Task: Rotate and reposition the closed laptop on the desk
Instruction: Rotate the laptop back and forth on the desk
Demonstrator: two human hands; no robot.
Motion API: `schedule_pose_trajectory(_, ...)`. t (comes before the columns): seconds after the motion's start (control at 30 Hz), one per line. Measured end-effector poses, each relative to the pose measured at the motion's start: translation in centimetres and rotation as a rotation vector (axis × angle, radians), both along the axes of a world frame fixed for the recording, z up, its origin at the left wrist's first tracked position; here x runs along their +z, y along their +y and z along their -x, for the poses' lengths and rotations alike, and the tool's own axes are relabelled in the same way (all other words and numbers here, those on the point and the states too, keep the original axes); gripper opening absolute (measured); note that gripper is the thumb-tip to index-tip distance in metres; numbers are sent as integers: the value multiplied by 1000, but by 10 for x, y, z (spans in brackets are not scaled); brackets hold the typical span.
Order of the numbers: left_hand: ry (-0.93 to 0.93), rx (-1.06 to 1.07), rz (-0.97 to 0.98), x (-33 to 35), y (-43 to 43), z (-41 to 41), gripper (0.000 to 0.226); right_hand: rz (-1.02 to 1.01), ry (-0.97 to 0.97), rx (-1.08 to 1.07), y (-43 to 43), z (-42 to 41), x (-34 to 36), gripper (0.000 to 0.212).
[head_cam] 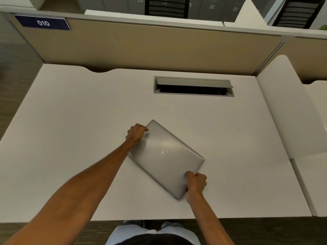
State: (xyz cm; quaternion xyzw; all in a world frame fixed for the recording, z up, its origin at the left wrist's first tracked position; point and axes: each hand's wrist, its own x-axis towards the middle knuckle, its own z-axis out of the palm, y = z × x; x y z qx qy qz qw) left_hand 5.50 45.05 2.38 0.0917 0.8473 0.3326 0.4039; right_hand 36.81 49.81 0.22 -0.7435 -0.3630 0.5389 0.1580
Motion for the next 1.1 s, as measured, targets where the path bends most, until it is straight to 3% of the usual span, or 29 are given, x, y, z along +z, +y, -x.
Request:
schedule_pose_trajectory(0.17, 21, 11, -34, 10, -5, -9, 62, 13, -32, 82, 1, -3, 9, 51)
schedule_pose_trajectory(0.27, 76, 66, -54, 20, -15, -30, 61, -171, -163, 143, 11, 1, 26, 64)
schedule_pose_trajectory(0.4, 318, 376, -103, 22, -39, -92, 71, -452, -222, 459, 43, 22, 44, 45)
schedule_pose_trajectory(0.57, 47, 779, -223, 29, -68, -162, 80, -645, -262, 1043, 85, 69, 50, 36)
schedule_pose_trajectory(0.7, -129, 811, -257, 33, -68, -193, 78, -719, -408, 1360, 101, 101, 41, 44)
schedule_pose_trajectory(0.93, -78, 767, -117, 18, -51, -205, 70, -751, -559, 1561, 99, 117, 30, 34)
schedule_pose_trajectory(1.1, -27, 816, -78, 13, -36, -200, 59, -695, -537, 1531, 95, 117, 32, 35)
